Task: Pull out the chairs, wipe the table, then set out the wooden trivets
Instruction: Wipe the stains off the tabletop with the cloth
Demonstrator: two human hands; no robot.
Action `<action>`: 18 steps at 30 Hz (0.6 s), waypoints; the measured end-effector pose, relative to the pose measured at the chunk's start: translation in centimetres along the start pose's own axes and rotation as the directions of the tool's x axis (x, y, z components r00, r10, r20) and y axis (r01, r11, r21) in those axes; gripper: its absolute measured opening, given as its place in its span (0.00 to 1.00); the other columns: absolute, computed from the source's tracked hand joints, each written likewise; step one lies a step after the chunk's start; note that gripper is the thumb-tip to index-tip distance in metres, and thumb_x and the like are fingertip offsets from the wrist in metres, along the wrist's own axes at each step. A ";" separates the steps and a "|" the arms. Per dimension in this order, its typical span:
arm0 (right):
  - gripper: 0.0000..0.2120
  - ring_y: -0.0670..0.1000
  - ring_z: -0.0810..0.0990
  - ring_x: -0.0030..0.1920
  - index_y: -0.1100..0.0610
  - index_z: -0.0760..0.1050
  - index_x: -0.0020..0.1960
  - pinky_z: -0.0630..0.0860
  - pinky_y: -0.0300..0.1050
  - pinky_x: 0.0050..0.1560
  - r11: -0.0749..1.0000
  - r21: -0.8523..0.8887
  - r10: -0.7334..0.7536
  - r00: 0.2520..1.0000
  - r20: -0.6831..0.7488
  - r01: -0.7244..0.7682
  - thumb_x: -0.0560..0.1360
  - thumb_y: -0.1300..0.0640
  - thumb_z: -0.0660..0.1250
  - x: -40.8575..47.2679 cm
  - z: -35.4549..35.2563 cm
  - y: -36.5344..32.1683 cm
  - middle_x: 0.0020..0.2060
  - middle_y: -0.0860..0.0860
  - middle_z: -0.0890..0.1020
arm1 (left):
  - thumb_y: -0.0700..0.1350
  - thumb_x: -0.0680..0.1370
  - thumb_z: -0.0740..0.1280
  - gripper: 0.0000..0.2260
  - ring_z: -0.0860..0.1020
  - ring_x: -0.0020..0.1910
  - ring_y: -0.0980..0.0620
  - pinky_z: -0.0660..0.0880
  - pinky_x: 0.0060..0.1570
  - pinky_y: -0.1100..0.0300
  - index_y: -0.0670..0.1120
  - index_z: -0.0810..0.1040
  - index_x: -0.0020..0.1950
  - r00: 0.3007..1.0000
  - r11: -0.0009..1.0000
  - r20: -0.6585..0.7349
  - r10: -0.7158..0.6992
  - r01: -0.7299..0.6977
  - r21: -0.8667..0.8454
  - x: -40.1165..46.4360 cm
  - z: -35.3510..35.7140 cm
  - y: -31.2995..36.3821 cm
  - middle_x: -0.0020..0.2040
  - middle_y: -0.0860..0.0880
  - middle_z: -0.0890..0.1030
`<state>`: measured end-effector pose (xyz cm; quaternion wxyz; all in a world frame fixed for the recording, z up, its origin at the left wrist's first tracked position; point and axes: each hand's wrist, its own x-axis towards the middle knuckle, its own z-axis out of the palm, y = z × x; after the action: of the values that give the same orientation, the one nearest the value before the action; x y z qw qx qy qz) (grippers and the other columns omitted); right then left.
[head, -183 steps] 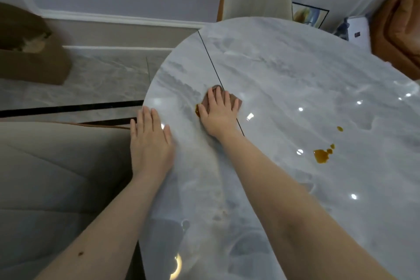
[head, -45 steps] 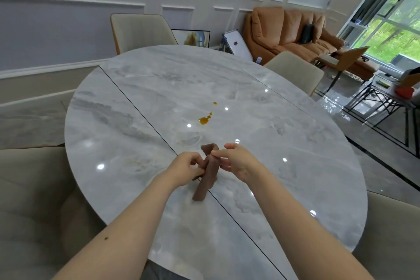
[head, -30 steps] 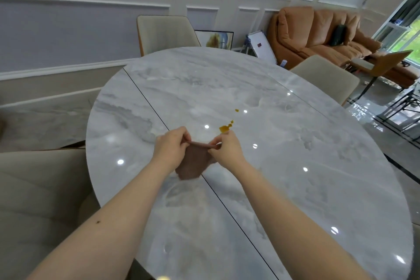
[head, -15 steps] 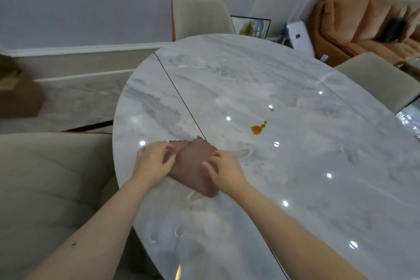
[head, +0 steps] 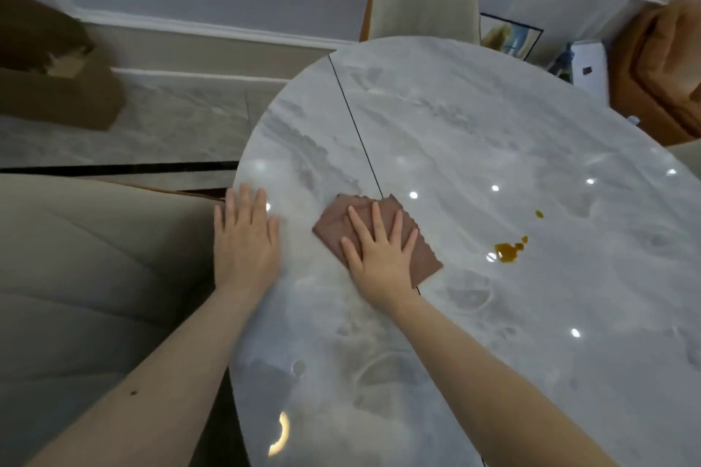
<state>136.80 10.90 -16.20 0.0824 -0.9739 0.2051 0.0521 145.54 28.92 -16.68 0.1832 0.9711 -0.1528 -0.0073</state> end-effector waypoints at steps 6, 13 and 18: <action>0.24 0.61 0.40 0.77 0.37 0.49 0.76 0.35 0.67 0.72 0.990 0.034 -0.133 0.991 -0.014 0.134 0.81 0.40 0.47 12.6 -0.7 -4.4 0.78 0.46 0.47 | 0.49 0.83 0.44 0.23 0.47 0.77 0.47 0.46 0.76 0.51 0.45 0.52 0.77 0.999 1.000 -0.036 0.002 -0.001 0.028 -0.1 0.5 -0.3 0.78 0.44 0.52; 0.23 0.58 0.44 0.77 0.37 0.53 0.75 0.40 0.63 0.74 0.889 -0.049 -0.457 0.890 -0.001 0.456 0.80 0.43 0.45 10.4 -0.5 -4.2 0.77 0.43 0.53 | 0.47 0.83 0.46 0.23 0.47 0.77 0.47 0.49 0.76 0.49 0.44 0.53 0.77 0.999 1.000 -0.029 0.015 -0.016 -0.024 -0.3 0.3 -0.3 0.78 0.44 0.52; 0.24 0.58 0.44 0.77 0.39 0.53 0.76 0.42 0.64 0.74 0.763 -0.086 -0.640 0.768 0.036 0.640 0.80 0.43 0.47 -1.8 0.7 -0.3 0.77 0.44 0.54 | 0.44 0.83 0.48 0.21 0.51 0.77 0.44 0.48 0.76 0.50 0.41 0.58 0.76 0.999 0.992 -0.037 0.013 -0.017 -0.122 -0.3 -0.2 -0.2 0.77 0.42 0.57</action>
<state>135.22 12.04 -16.61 0.0501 -0.9880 -0.1421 0.0326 145.37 29.28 -16.57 0.2452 0.9568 -0.1561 0.0021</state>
